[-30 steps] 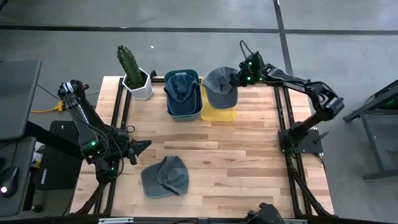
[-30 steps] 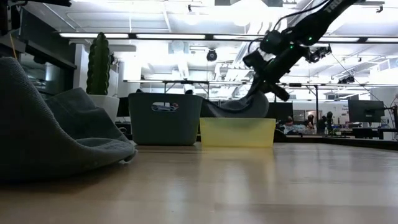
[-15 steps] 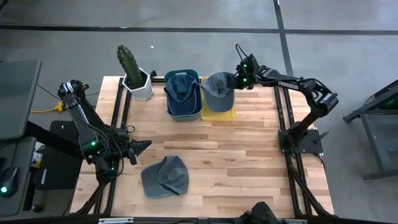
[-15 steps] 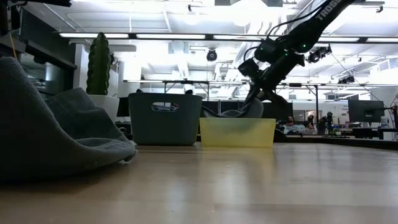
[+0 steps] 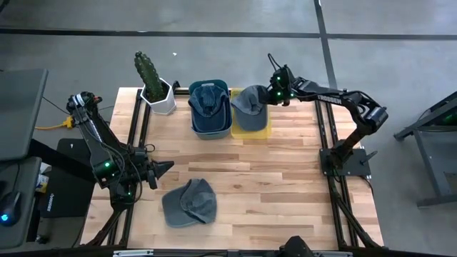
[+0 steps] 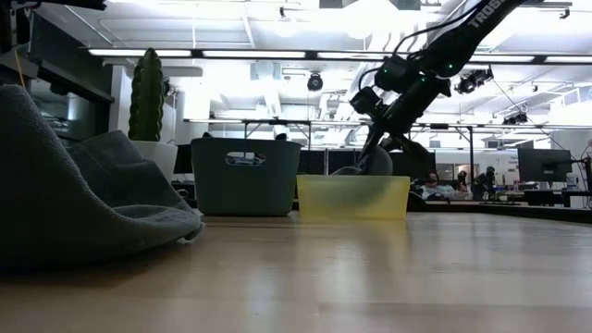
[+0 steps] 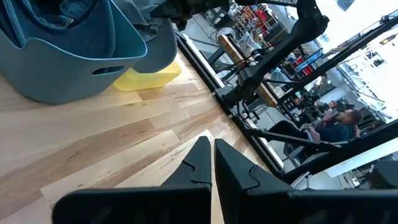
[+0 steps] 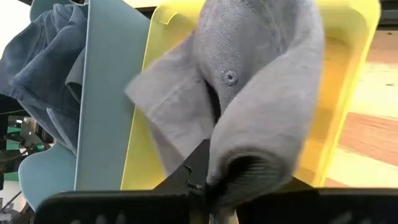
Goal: Pick & Place hat
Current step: Put the top gray cap into the yellow bin
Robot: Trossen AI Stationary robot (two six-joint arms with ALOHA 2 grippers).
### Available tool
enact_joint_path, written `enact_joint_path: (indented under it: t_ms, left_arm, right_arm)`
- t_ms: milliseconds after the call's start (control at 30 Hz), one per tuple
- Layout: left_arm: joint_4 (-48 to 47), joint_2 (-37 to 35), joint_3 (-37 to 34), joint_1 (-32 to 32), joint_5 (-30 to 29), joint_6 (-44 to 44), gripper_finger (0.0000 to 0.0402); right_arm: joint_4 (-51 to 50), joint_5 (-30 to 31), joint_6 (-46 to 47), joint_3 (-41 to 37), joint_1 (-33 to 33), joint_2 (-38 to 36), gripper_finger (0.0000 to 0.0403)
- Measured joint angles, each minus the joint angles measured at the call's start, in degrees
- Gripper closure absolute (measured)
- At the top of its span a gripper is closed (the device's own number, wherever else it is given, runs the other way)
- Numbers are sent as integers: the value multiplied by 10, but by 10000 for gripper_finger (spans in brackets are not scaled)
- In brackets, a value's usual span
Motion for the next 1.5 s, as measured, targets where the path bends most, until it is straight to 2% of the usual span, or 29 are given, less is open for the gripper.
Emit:
enact_joint_path:
  t_ms: [200, 500, 633, 933, 1500]
  left_arm:
    - [3, 0, 0, 0, 7, -1, 401]
    - [3, 0, 0, 0, 10, -1, 401]
    - [3, 0, 0, 0, 11, -1, 401]
    - [3, 0, 0, 0, 11, 0, 401]
    - [4, 0, 0, 0, 12, -4, 401]
  right_arm:
    - [0, 1, -3, 0, 3, 0, 322]
    - [-3, -14, -12, 0, 3, 0, 208]
    - [-10, -16, -24, 0, 1, 0, 179]
    - [-17, -50, -34, 0, -15, -1, 174]
    - [-79, -66, -76, 0, -44, -10, 177]
